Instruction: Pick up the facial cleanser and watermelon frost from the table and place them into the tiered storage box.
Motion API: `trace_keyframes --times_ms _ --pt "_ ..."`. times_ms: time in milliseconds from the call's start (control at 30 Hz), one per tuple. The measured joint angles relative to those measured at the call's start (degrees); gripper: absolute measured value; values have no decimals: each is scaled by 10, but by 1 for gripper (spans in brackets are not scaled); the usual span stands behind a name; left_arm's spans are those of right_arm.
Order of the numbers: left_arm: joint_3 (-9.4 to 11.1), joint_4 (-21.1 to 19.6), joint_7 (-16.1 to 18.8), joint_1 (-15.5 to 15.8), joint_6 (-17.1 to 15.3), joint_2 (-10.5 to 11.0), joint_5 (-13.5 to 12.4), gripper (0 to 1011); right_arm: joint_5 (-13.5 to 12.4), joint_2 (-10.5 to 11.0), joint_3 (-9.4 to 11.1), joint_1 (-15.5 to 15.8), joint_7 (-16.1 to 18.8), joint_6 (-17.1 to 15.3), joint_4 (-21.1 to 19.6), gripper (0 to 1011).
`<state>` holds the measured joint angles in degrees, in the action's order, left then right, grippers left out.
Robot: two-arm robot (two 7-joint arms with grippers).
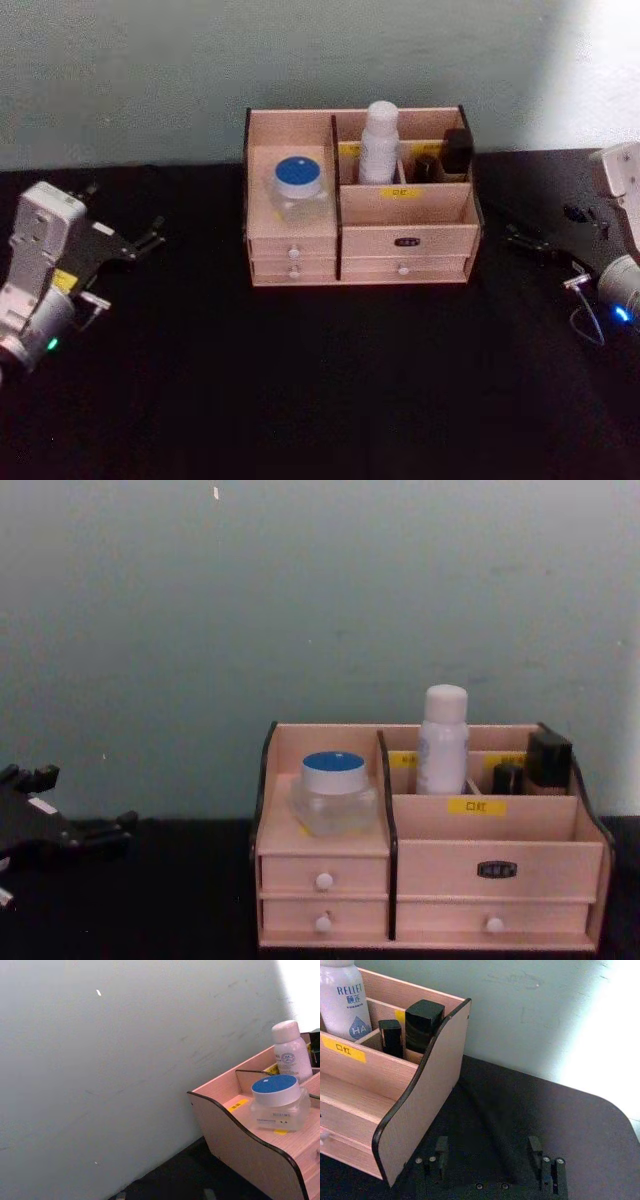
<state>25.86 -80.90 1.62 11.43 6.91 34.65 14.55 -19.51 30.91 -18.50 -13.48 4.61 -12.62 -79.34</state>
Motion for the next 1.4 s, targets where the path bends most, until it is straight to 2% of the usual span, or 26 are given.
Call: trace_keyframes --times_ms 1400 --pt "0 0 0 0 0 0 0 1001 0 0 0 0 0 0 0 1002"
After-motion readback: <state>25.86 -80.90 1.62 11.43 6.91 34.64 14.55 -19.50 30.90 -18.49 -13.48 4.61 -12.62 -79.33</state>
